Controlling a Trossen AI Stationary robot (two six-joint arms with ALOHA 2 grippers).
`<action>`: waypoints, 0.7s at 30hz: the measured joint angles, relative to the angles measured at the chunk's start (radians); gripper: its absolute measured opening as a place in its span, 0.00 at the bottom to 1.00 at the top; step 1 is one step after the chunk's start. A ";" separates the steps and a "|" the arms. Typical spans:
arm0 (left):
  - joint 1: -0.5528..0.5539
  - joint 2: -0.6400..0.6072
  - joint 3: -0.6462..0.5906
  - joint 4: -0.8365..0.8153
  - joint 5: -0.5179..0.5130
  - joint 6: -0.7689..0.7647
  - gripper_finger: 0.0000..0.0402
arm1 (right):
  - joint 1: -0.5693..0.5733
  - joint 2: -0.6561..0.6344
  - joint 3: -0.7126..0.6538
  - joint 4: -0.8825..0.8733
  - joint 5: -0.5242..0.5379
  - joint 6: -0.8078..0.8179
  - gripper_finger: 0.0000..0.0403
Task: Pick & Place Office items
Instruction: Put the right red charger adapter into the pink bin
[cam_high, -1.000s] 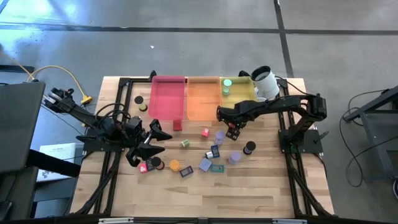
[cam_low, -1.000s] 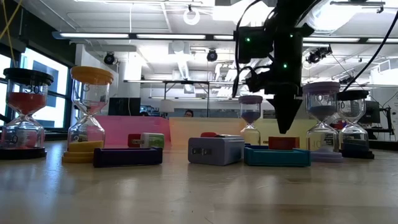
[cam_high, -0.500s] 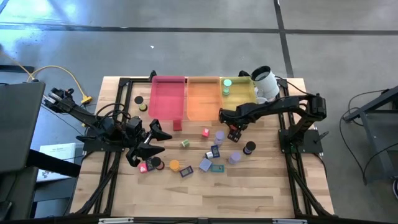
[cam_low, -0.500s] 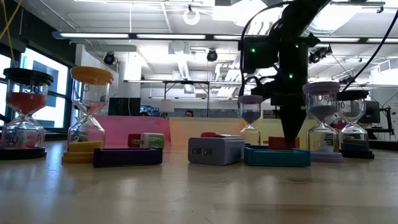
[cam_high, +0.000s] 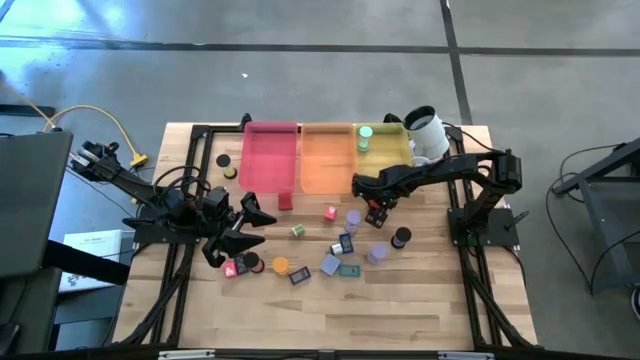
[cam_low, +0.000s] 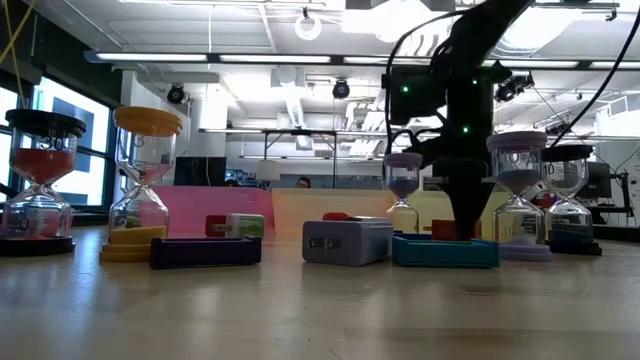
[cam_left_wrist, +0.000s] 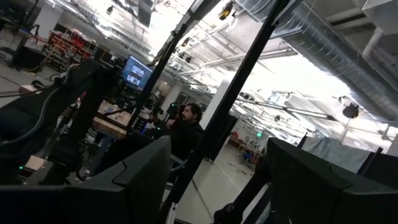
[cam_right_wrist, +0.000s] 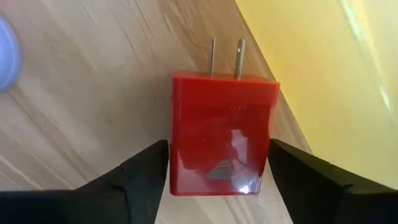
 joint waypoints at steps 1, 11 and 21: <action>0.000 0.000 0.000 -0.001 0.000 -0.001 0.65 | 0.000 0.001 0.000 -0.005 0.001 -0.001 0.63; 0.000 0.000 0.000 -0.001 0.000 -0.003 0.65 | -0.003 0.001 0.000 -0.008 0.002 -0.015 0.50; 0.000 0.000 0.000 -0.003 0.015 -0.003 0.65 | -0.003 0.001 0.000 -0.010 0.001 0.031 0.50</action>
